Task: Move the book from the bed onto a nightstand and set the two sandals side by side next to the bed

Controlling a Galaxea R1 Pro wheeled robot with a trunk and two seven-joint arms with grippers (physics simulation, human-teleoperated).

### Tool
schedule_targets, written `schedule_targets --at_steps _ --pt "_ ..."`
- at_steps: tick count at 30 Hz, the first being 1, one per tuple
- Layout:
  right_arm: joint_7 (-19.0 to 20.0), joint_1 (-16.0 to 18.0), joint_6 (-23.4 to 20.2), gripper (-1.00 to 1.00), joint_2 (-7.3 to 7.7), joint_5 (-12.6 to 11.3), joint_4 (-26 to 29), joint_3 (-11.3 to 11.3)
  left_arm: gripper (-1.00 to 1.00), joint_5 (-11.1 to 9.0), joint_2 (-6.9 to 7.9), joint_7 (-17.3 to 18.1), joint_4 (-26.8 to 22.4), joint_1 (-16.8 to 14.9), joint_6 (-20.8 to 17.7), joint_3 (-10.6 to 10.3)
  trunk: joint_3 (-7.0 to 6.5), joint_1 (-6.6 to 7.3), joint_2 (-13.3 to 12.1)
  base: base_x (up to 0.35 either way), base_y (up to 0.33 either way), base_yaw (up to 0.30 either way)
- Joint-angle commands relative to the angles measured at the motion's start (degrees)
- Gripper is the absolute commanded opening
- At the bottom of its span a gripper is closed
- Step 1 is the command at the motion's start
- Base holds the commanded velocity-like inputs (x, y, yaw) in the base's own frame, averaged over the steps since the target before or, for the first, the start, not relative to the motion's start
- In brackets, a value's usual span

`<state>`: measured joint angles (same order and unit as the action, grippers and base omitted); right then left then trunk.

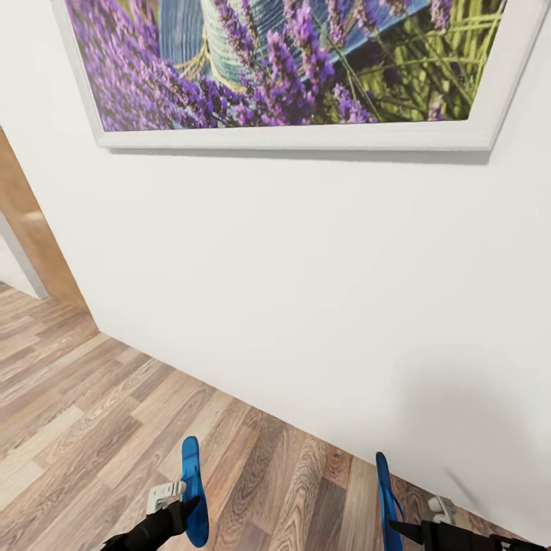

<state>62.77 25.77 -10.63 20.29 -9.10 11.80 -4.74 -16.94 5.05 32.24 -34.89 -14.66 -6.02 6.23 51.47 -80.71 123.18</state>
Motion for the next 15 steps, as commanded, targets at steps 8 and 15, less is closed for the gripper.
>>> schedule_targets --at_steps 8,15 --pt "0.28 0.02 -0.62 -1.00 -0.07 0.04 -1.79 -0.44 -1.00 0.04 -0.61 -1.07 0.15 -0.02 -0.57 -5.62 -1.39 1.77 -3.20 0.000 0.000 0.000" --pt "0.26 0.00 -0.20 -1.00 -0.07 0.04 -2.15 -0.48 -1.00 0.25 -0.82 -1.57 5.06 -0.02 0.51 -7.51 -2.65 3.31 -6.01 0.000 0.000 0.000"
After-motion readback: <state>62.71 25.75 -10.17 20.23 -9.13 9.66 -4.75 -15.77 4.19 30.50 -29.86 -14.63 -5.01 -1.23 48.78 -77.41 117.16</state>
